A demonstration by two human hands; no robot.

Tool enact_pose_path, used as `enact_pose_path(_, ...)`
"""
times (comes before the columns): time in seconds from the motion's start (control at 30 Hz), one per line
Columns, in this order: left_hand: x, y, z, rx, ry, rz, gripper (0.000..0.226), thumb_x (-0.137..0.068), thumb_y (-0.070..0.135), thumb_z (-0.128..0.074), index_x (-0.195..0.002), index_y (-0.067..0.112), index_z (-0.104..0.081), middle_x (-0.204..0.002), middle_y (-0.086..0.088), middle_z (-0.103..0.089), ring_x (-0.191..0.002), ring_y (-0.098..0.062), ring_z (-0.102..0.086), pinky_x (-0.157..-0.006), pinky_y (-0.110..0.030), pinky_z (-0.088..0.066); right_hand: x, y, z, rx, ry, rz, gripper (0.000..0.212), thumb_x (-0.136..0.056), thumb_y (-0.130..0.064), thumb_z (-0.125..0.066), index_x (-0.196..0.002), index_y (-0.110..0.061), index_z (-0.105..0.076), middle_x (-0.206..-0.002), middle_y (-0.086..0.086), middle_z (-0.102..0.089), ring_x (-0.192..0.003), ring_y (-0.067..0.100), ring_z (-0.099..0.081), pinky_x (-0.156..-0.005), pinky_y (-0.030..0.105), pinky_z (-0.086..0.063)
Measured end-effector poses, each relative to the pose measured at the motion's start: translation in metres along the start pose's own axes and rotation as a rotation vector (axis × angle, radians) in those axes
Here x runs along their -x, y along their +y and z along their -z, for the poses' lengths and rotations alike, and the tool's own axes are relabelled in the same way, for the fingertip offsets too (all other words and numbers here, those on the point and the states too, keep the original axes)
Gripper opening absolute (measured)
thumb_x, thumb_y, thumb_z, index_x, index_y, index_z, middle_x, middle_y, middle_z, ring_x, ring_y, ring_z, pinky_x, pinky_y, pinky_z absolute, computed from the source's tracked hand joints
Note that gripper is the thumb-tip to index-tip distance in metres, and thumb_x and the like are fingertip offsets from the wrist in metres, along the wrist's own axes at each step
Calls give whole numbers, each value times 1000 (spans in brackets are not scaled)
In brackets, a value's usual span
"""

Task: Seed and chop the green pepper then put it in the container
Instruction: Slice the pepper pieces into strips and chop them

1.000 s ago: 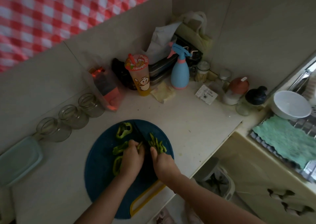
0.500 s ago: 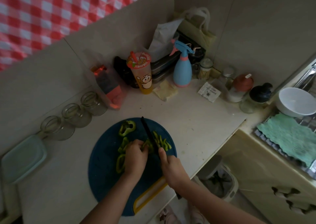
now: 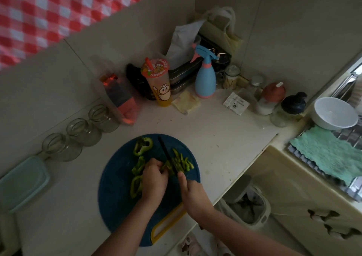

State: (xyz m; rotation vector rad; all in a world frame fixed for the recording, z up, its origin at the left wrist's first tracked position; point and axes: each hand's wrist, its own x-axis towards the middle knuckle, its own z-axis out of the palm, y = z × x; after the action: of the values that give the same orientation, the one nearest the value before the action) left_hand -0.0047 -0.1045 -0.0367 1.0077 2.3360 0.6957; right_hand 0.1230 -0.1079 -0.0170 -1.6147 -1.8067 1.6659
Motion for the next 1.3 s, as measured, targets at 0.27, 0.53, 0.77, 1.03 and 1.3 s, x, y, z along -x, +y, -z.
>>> enact_pose_path(0.27,3,5,3,23,3,20,11,-85,12,-64,-93,7,-58,-93,-8,-64,-74,-14,-53,-52,-18,-35,6,2,-2,-30,0,-2,59,-98,-51,-27,-52,-16,-32,-47,-4,-35,-36,5,-35,-48,22,-29)
enact_pose_path(0.53,6,12,8,45,21,27,8,-84,2,-60,-91,1,-62,-95,-15,-68,-93,-31,-62,-69,-26,-38,5,7,-10,155,15,33,52,-97,-55,-24,-61,-21,-40,-60,-3,-43,-61,16,-47,-66,31,-40)
enact_pose_path(0.77,8,12,9,30,31,21,13,-87,4,-55,-97,2,-63,-98,-15,-68,-96,-32,-62,-68,-27,-40,7,5,-12,286,21,66,43,-98,-54,-21,-68,-26,-36,-63,-8,-41,-70,18,-50,-66,29,-38)
enact_pose_path(1.03,7,13,9,13,20,21,18,-87,2,-54,-103,3,-63,-103,-15,-67,-100,-32,-62,-72,-27,-43,7,11,-11,307,24,55,43,-97,-55,-22,-66,-27,-32,-62,-7,-39,-84,28,-61,-65,30,-35)
enact_pose_path(1.3,6,15,14,0,-36,15,24,-88,0,-51,-109,3,-62,-108,-15,-66,-107,-31,-60,-78,-28,-43,8,13,-12,313,36,84,43,-98,-54,-22,-65,-28,-31,-61,-8,-38,-76,26,-58,-65,31,-36)
